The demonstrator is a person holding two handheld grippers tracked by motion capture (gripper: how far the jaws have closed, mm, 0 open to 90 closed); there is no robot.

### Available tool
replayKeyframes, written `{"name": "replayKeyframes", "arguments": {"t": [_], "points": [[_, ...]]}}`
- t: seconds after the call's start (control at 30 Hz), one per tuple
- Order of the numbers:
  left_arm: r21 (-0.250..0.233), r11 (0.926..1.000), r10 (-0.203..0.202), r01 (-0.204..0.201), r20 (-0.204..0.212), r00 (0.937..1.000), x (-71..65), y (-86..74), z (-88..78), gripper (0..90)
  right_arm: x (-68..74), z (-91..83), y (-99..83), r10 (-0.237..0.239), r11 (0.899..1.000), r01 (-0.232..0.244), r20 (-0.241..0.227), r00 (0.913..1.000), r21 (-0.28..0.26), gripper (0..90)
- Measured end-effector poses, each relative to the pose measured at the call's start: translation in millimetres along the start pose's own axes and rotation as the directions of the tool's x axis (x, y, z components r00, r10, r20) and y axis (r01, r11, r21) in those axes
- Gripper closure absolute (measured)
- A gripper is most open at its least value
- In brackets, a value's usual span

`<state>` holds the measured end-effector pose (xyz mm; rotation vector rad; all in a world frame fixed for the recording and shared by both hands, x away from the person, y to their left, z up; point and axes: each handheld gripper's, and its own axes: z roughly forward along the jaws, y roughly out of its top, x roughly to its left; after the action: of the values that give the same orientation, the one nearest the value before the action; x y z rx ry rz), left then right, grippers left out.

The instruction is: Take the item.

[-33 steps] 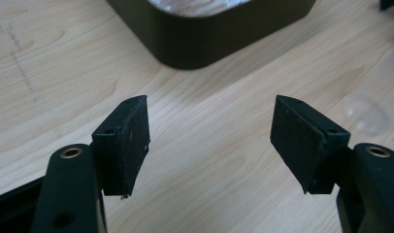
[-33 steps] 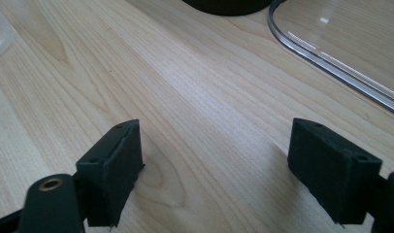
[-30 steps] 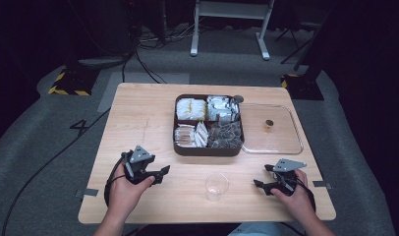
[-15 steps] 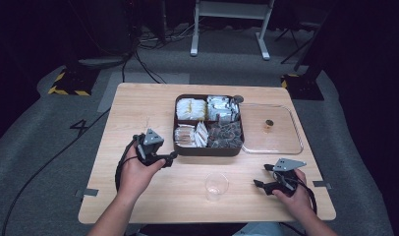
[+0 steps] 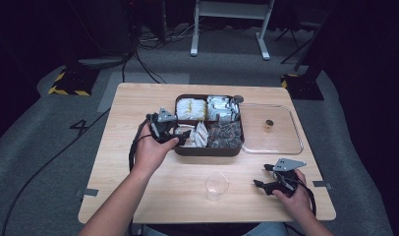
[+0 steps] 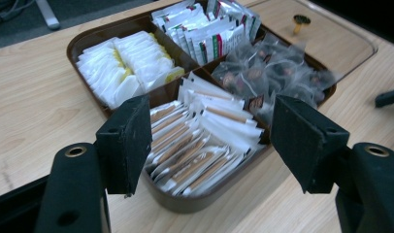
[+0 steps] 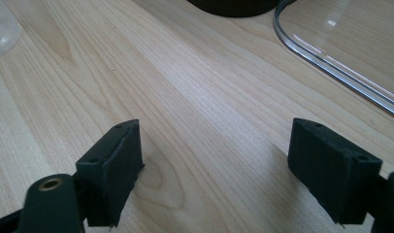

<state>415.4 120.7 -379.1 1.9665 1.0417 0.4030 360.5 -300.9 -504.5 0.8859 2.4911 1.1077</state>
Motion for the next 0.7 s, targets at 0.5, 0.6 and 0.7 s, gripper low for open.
{"name": "replayKeyframes", "arguments": {"t": [0.5, 0.6, 0.7], "points": [[-0.03, 0.9993, -0.023, 0.022, -0.039, 0.999, 24.9, 38.1, 44.1, 33.8, -0.3, 0.1, 0.1, -0.002, 1.0, 0.002, 0.0, 1.0, -0.001, 20.4], [-0.042, 0.9988, -0.03, 0.028, -0.064, 0.9975, 28.8, 44.6, 55.0, 34.1, -0.1, 0.1, 0.1, -0.001, 1.0, 0.001, -0.001, 1.0, 0.0, 20.4], [-0.03, 0.9993, -0.023, 0.02, -0.074, 0.997, 31.1, 49.0, 63.5, 35.0, -0.2, 0.1, 0.1, -0.001, 1.0, 0.001, -0.001, 1.0, 0.0, 20.4]]}}
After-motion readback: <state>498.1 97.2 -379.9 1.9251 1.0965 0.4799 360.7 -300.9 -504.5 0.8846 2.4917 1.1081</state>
